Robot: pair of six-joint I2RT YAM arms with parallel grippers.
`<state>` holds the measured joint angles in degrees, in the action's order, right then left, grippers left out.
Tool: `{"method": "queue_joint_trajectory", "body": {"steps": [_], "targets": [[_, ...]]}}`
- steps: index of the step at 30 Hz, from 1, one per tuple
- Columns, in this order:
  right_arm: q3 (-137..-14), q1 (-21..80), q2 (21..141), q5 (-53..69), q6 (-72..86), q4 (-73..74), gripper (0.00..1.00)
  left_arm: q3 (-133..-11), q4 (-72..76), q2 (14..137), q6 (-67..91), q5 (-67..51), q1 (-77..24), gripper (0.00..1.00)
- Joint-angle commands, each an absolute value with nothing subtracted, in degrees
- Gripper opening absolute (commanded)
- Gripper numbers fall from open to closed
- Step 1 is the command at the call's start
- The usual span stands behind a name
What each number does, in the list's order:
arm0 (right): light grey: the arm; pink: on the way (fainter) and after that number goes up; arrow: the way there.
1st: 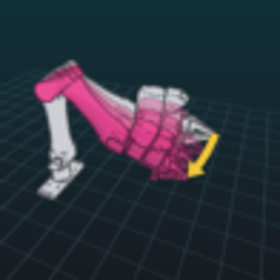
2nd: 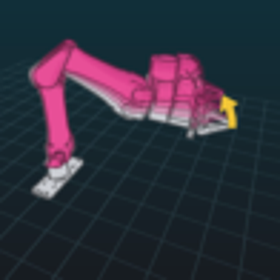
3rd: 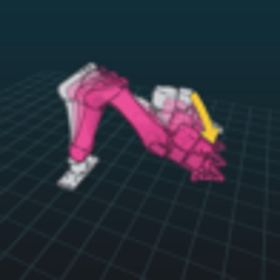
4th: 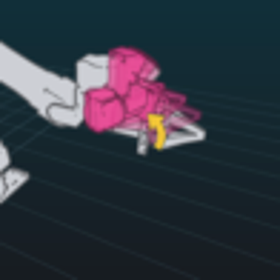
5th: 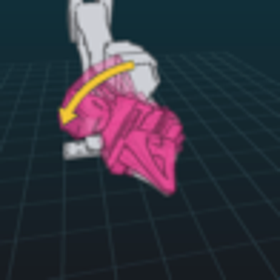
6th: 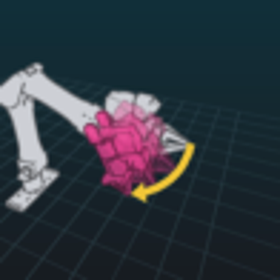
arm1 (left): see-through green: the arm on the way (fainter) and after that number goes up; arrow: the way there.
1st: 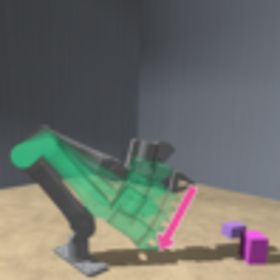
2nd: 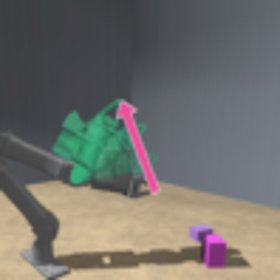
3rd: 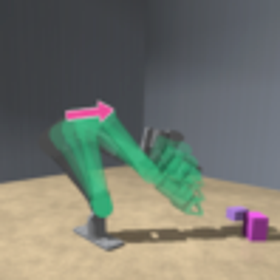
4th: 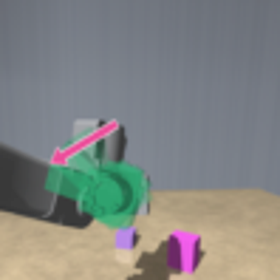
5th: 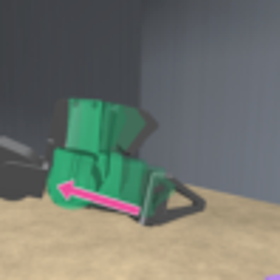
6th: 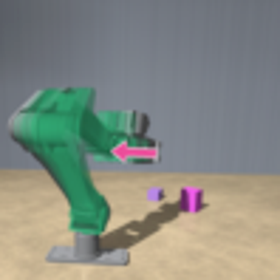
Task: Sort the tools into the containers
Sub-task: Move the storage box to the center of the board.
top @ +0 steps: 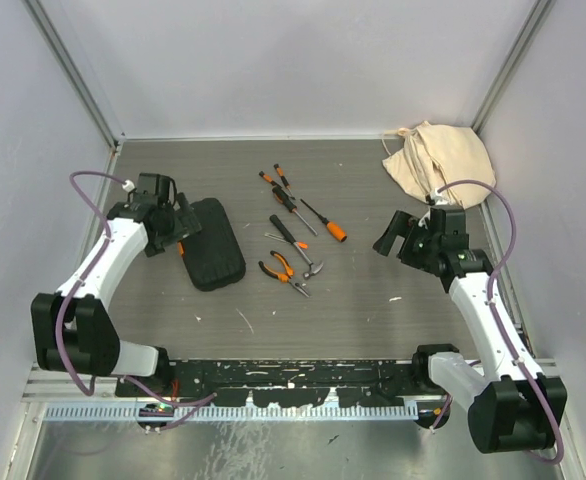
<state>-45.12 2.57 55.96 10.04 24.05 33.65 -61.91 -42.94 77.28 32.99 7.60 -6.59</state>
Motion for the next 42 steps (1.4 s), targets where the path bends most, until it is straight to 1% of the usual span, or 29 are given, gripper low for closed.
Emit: {"method": "queue_joint_trajectory", "body": {"steps": [1,8,14,20,28,32,35,42], "targets": [[-43.97,2.3,54.93,16.5,22.12,29.41,0.99,-61.86,-36.39,79.71,33.92,7.35,-4.73,0.98],[-42.85,2.33,55.88,21.22,21.7,27.35,0.99,-55.59,-26.01,81.18,34.27,1.72,-2.95,0.98],[-41.87,2.33,55.62,23.21,21.5,26.54,0.98,-54.43,-22.35,82.94,34.23,2.13,-2.73,0.98],[-40.73,2.37,55.63,25.37,22.06,25.35,0.98,-52.43,-14.22,83.83,33.84,0.62,-2.72,0.98],[-40.26,2.37,55.88,26.29,22.15,24.61,0.97,-56.19,-18.19,89.86,33.22,4.45,-2.67,0.98],[-40.05,2.37,56.2,26.79,22.3,23.84,0.97,-55.01,-14.6,90.56,32.96,-1.82,-2.77,1.0],[-39.71,2.37,56.38,26.97,22.53,23.28,0.97,-53.82,-12.22,90.8,32.65,-6.24,-3.22,0.97],[-38.14,2.44,56.21,26.61,23.52,22.02,0.97,-54.02,-12.02,91.76,31.97,-8.43,-8.27,0.93]]}}
